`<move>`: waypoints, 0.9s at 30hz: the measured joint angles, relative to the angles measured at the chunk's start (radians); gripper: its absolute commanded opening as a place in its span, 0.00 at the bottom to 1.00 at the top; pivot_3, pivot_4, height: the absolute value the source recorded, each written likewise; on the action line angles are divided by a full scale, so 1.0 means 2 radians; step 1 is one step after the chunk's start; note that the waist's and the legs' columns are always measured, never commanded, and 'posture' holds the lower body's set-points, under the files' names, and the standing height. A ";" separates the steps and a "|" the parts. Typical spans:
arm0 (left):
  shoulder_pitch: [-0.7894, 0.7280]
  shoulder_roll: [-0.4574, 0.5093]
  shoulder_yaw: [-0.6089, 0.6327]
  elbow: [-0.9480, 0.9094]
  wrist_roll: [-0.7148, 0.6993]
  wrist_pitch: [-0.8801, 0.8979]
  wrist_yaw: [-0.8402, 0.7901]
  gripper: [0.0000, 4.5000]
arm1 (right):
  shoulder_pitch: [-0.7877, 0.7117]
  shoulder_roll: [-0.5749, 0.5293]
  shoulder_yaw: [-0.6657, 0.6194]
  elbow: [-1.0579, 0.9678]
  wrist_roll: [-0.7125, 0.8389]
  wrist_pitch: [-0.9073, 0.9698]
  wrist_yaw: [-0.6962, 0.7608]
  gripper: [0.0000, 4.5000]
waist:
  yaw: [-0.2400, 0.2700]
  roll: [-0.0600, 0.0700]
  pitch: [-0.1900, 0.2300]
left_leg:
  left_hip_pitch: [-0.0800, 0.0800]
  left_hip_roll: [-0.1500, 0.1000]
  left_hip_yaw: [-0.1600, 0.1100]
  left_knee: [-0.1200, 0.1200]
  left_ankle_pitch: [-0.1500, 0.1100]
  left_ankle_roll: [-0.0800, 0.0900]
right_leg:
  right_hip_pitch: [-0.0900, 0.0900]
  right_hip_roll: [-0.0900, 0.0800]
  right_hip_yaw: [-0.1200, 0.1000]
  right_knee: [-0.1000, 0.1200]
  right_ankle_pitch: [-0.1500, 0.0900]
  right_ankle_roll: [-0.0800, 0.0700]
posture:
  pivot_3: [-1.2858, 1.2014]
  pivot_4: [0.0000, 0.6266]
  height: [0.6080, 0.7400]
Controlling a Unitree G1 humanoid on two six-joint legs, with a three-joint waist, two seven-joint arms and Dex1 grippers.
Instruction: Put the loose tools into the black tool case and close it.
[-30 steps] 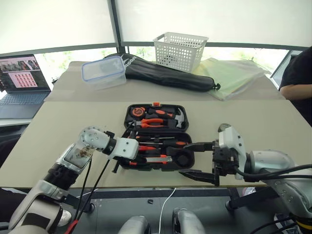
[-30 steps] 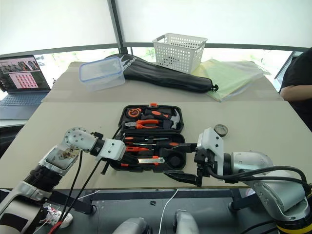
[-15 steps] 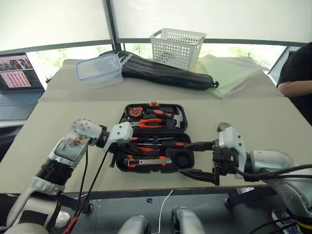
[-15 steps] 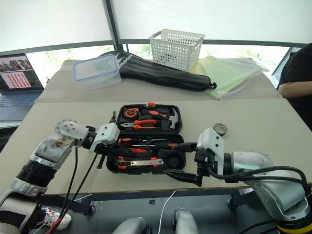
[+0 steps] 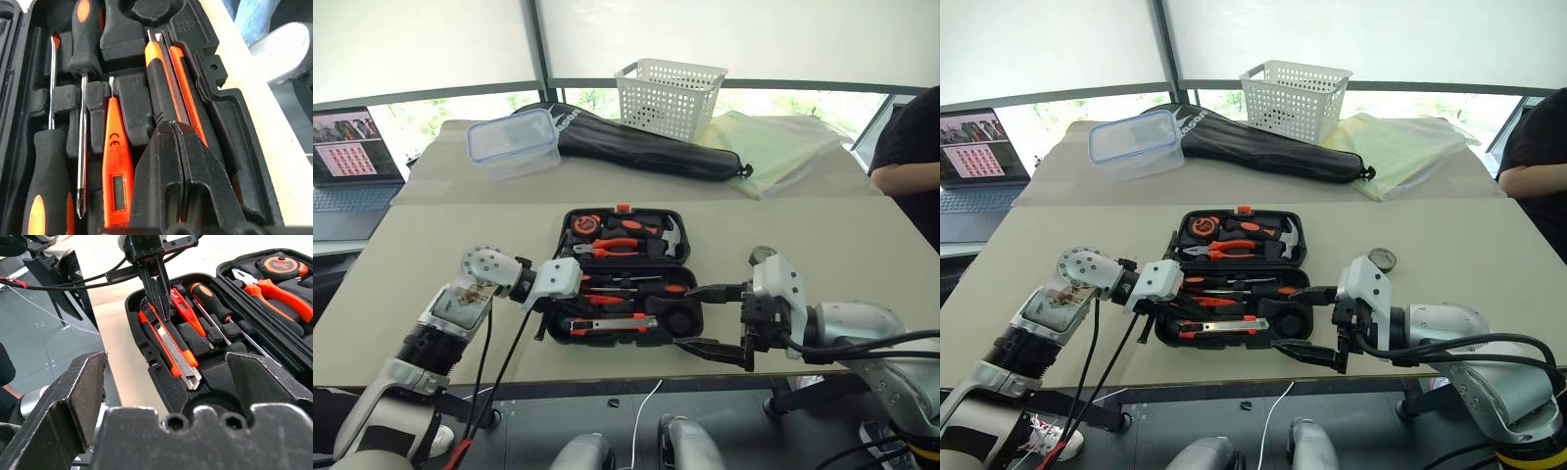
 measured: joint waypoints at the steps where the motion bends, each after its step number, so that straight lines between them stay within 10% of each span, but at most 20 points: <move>1: 0.000 -0.003 -0.002 0.006 0.004 -0.013 0.002 0.01 | 0.000 0.000 0.000 0.000 0.000 0.000 0.000 1.00 | 0.000 0.000 0.000 | 0.000 0.000 0.000 0.000 0.000 0.000 | 0.000 0.000 0.000 0.000 0.000 0.000 | 0.52 0.24 1.00; 11: -0.017 -0.031 -0.017 0.071 0.062 -0.101 0.046 0.01 | -0.003 0.003 0.000 0.004 -0.002 0.000 -0.002 1.00 | 0.012 0.001 -0.001 | 0.001 0.000 0.000 0.000 0.000 0.000 | 0.001 0.000 0.000 0.000 0.000 0.000 | 0.52 0.24 1.00; 23: -0.007 0.076 0.115 -0.136 -0.177 0.263 0.010 0.92 | 0.056 -0.045 -0.113 0.096 -0.028 -0.002 0.000 1.00 | 0.001 -0.001 0.001 | -0.003 0.000 0.000 0.000 0.000 0.000 | -0.003 0.001 -0.001 0.000 0.000 0.000 | 0.52 0.24 1.00; 27: -0.035 0.105 0.156 -0.190 -0.261 0.376 0.015 0.97 | 0.026 -0.067 -0.122 0.189 -0.064 -0.018 0.005 1.00 | -0.003 -0.001 0.001 | -0.001 -0.001 0.001 0.000 0.000 0.000 | -0.002 0.001 -0.001 0.000 0.000 0.000 | 0.52 0.24 1.00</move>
